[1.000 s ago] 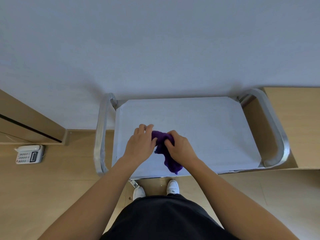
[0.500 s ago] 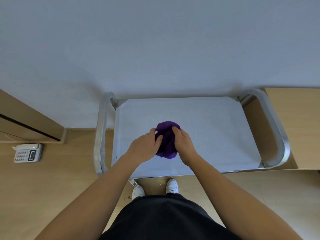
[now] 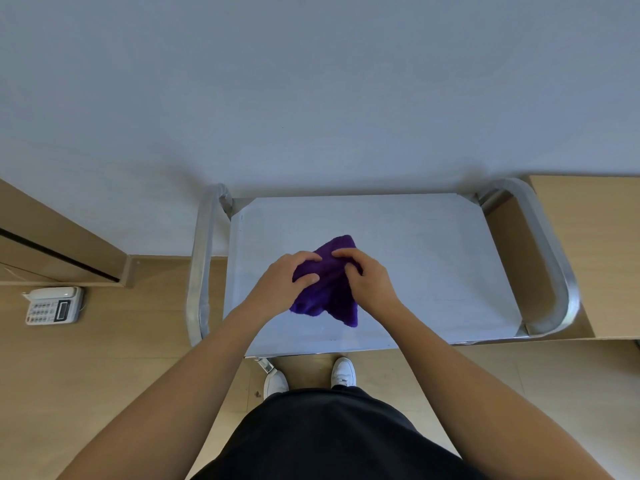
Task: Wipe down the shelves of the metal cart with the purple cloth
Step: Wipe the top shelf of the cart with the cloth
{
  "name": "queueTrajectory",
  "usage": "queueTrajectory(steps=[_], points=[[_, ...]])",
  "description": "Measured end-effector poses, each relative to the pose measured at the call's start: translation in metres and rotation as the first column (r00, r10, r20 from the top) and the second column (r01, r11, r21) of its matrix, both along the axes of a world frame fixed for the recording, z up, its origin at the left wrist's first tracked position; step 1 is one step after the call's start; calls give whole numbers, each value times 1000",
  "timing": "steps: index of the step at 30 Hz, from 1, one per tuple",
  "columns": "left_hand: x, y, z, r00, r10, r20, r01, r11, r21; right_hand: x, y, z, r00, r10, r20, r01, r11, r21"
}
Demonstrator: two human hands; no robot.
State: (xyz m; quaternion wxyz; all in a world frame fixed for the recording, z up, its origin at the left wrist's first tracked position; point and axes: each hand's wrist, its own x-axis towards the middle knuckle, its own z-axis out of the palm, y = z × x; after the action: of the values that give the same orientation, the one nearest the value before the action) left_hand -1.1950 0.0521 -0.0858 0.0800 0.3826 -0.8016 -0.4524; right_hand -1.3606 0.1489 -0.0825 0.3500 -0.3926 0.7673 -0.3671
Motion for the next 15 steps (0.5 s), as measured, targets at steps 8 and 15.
queueTrajectory(steps=[8,15], points=[[1,2,-3,972,-62,226,101,981,-168,8,-2,-10,898,345,-274,-273,924,269],[7,1,-2,958,-25,285,143,904,-402,11,-1,-1,833,366,-415,-320,930,179]])
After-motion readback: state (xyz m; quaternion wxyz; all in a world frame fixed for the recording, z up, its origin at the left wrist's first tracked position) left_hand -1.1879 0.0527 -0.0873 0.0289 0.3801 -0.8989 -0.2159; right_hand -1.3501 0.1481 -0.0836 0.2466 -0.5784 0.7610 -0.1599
